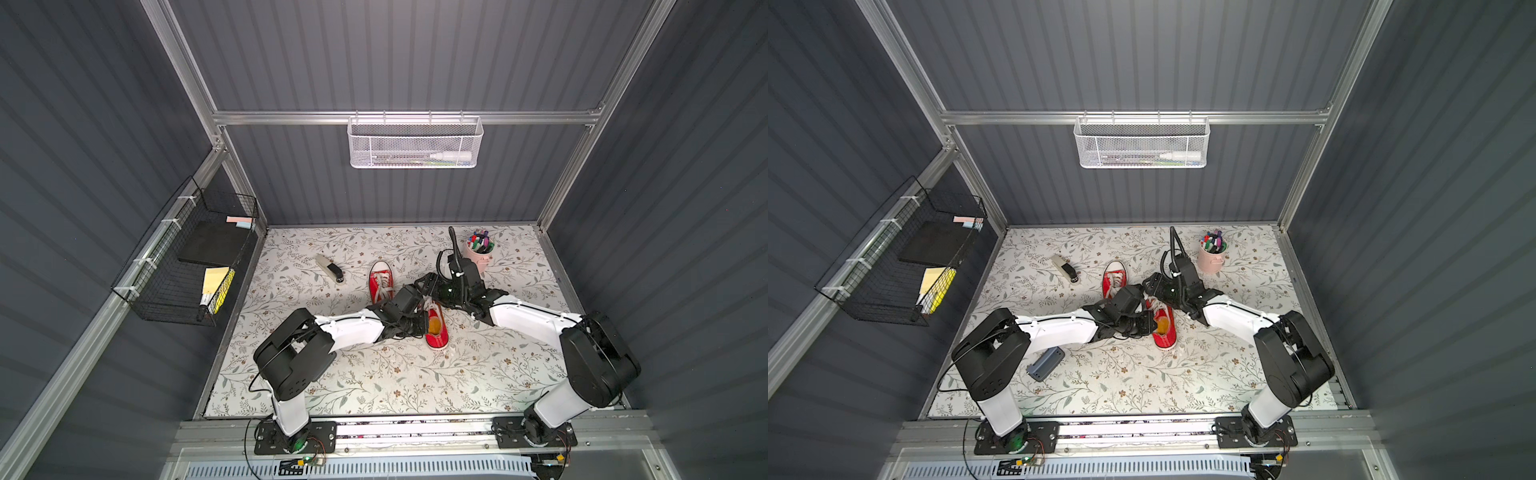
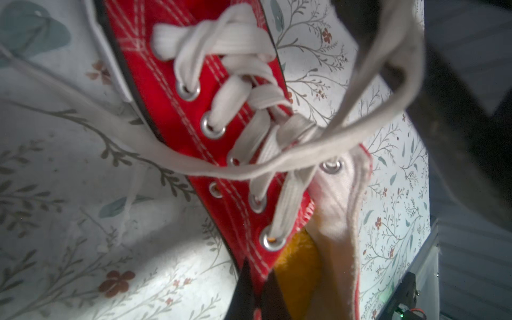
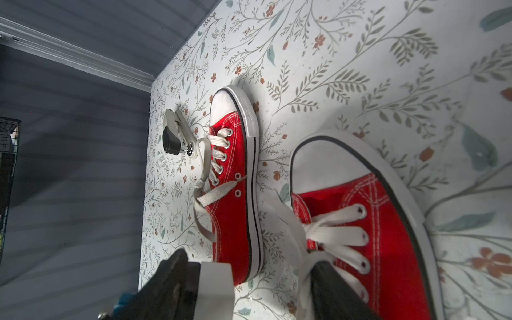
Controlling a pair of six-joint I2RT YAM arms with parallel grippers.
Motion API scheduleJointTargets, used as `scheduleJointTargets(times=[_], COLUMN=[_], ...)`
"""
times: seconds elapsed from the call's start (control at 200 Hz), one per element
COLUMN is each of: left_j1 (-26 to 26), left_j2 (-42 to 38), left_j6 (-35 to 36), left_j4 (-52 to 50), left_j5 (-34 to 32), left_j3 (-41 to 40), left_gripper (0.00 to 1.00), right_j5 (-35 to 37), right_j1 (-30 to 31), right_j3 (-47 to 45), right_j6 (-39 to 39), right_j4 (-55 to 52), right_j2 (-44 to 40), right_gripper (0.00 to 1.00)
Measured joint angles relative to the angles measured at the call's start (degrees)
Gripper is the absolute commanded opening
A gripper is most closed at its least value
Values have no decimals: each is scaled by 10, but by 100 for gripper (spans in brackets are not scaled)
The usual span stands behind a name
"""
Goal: Remove the insole from the shoe
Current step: Untie the shoelace on the shoe, then remove the insole from the shoe.
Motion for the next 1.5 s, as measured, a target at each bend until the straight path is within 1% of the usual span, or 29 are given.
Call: scheduleJointTargets(times=[0.075, 0.155, 0.275, 0.45, 0.57, 0.765, 0.831, 0.901, 1.001, 1.081, 1.181, 1.216, 1.281, 1.391, 1.501], left_j1=[0, 1, 3, 2, -2, -4, -4, -6, -9, -10, -12, -12, -12, -13, -13], left_j2=[2, 3, 2, -11, -27, -34, -33, -30, -23, -15, 1, 6, 14, 19, 24], left_j6=[3, 4, 8, 36, 46, 48, 47, 41, 25, 11, -1, -4, -10, -18, -24], left_j4=[0, -1, -5, -17, -40, -44, -42, -38, -29, -16, 6, 14, 29, 40, 46], left_j5=[3, 4, 7, 21, 38, 54, 54, 53, 45, 34, 16, 10, 3, -1, -2], left_j3=[1, 1, 2, -9, -27, -33, -33, -32, -28, -21, -7, -4, -1, -1, 1], left_gripper=[0, 0, 0, 0, 0, 0, 0, 0, 0, 0, 0, 0, 1, 2, 2], right_j5=[10, 20, 30, 40, 50, 55, 54, 50, 42, 40, 30, 24, 12, -13, -41], right_j1=[0, -1, -7, -8, -14, -30, -34, -37, -37, -31, -20, -17, -13, -10, -9], right_j3=[5, 30, 87, 174, 199, 203, 204, 205, 208, 208, 201, 193, 172, 143, 135], right_j6=[-3, -5, -13, -61, -87, -123, -140, -159, -184, -196, -199, -199, -198, -198, -198], right_j4=[-3, -11, -27, -28, -19, -9, -24, -71, -161, -252, -367, -403, -471, -563, -605], right_j2=[11, 44, 106, 182, 196, 195, 184, 154, 82, 11, -59, -76, -100, -110, -102], right_gripper=[69, 70, 71, 72, 74, 75, 73, 69, 62, 55, 44, 38, 31, 29, 28])
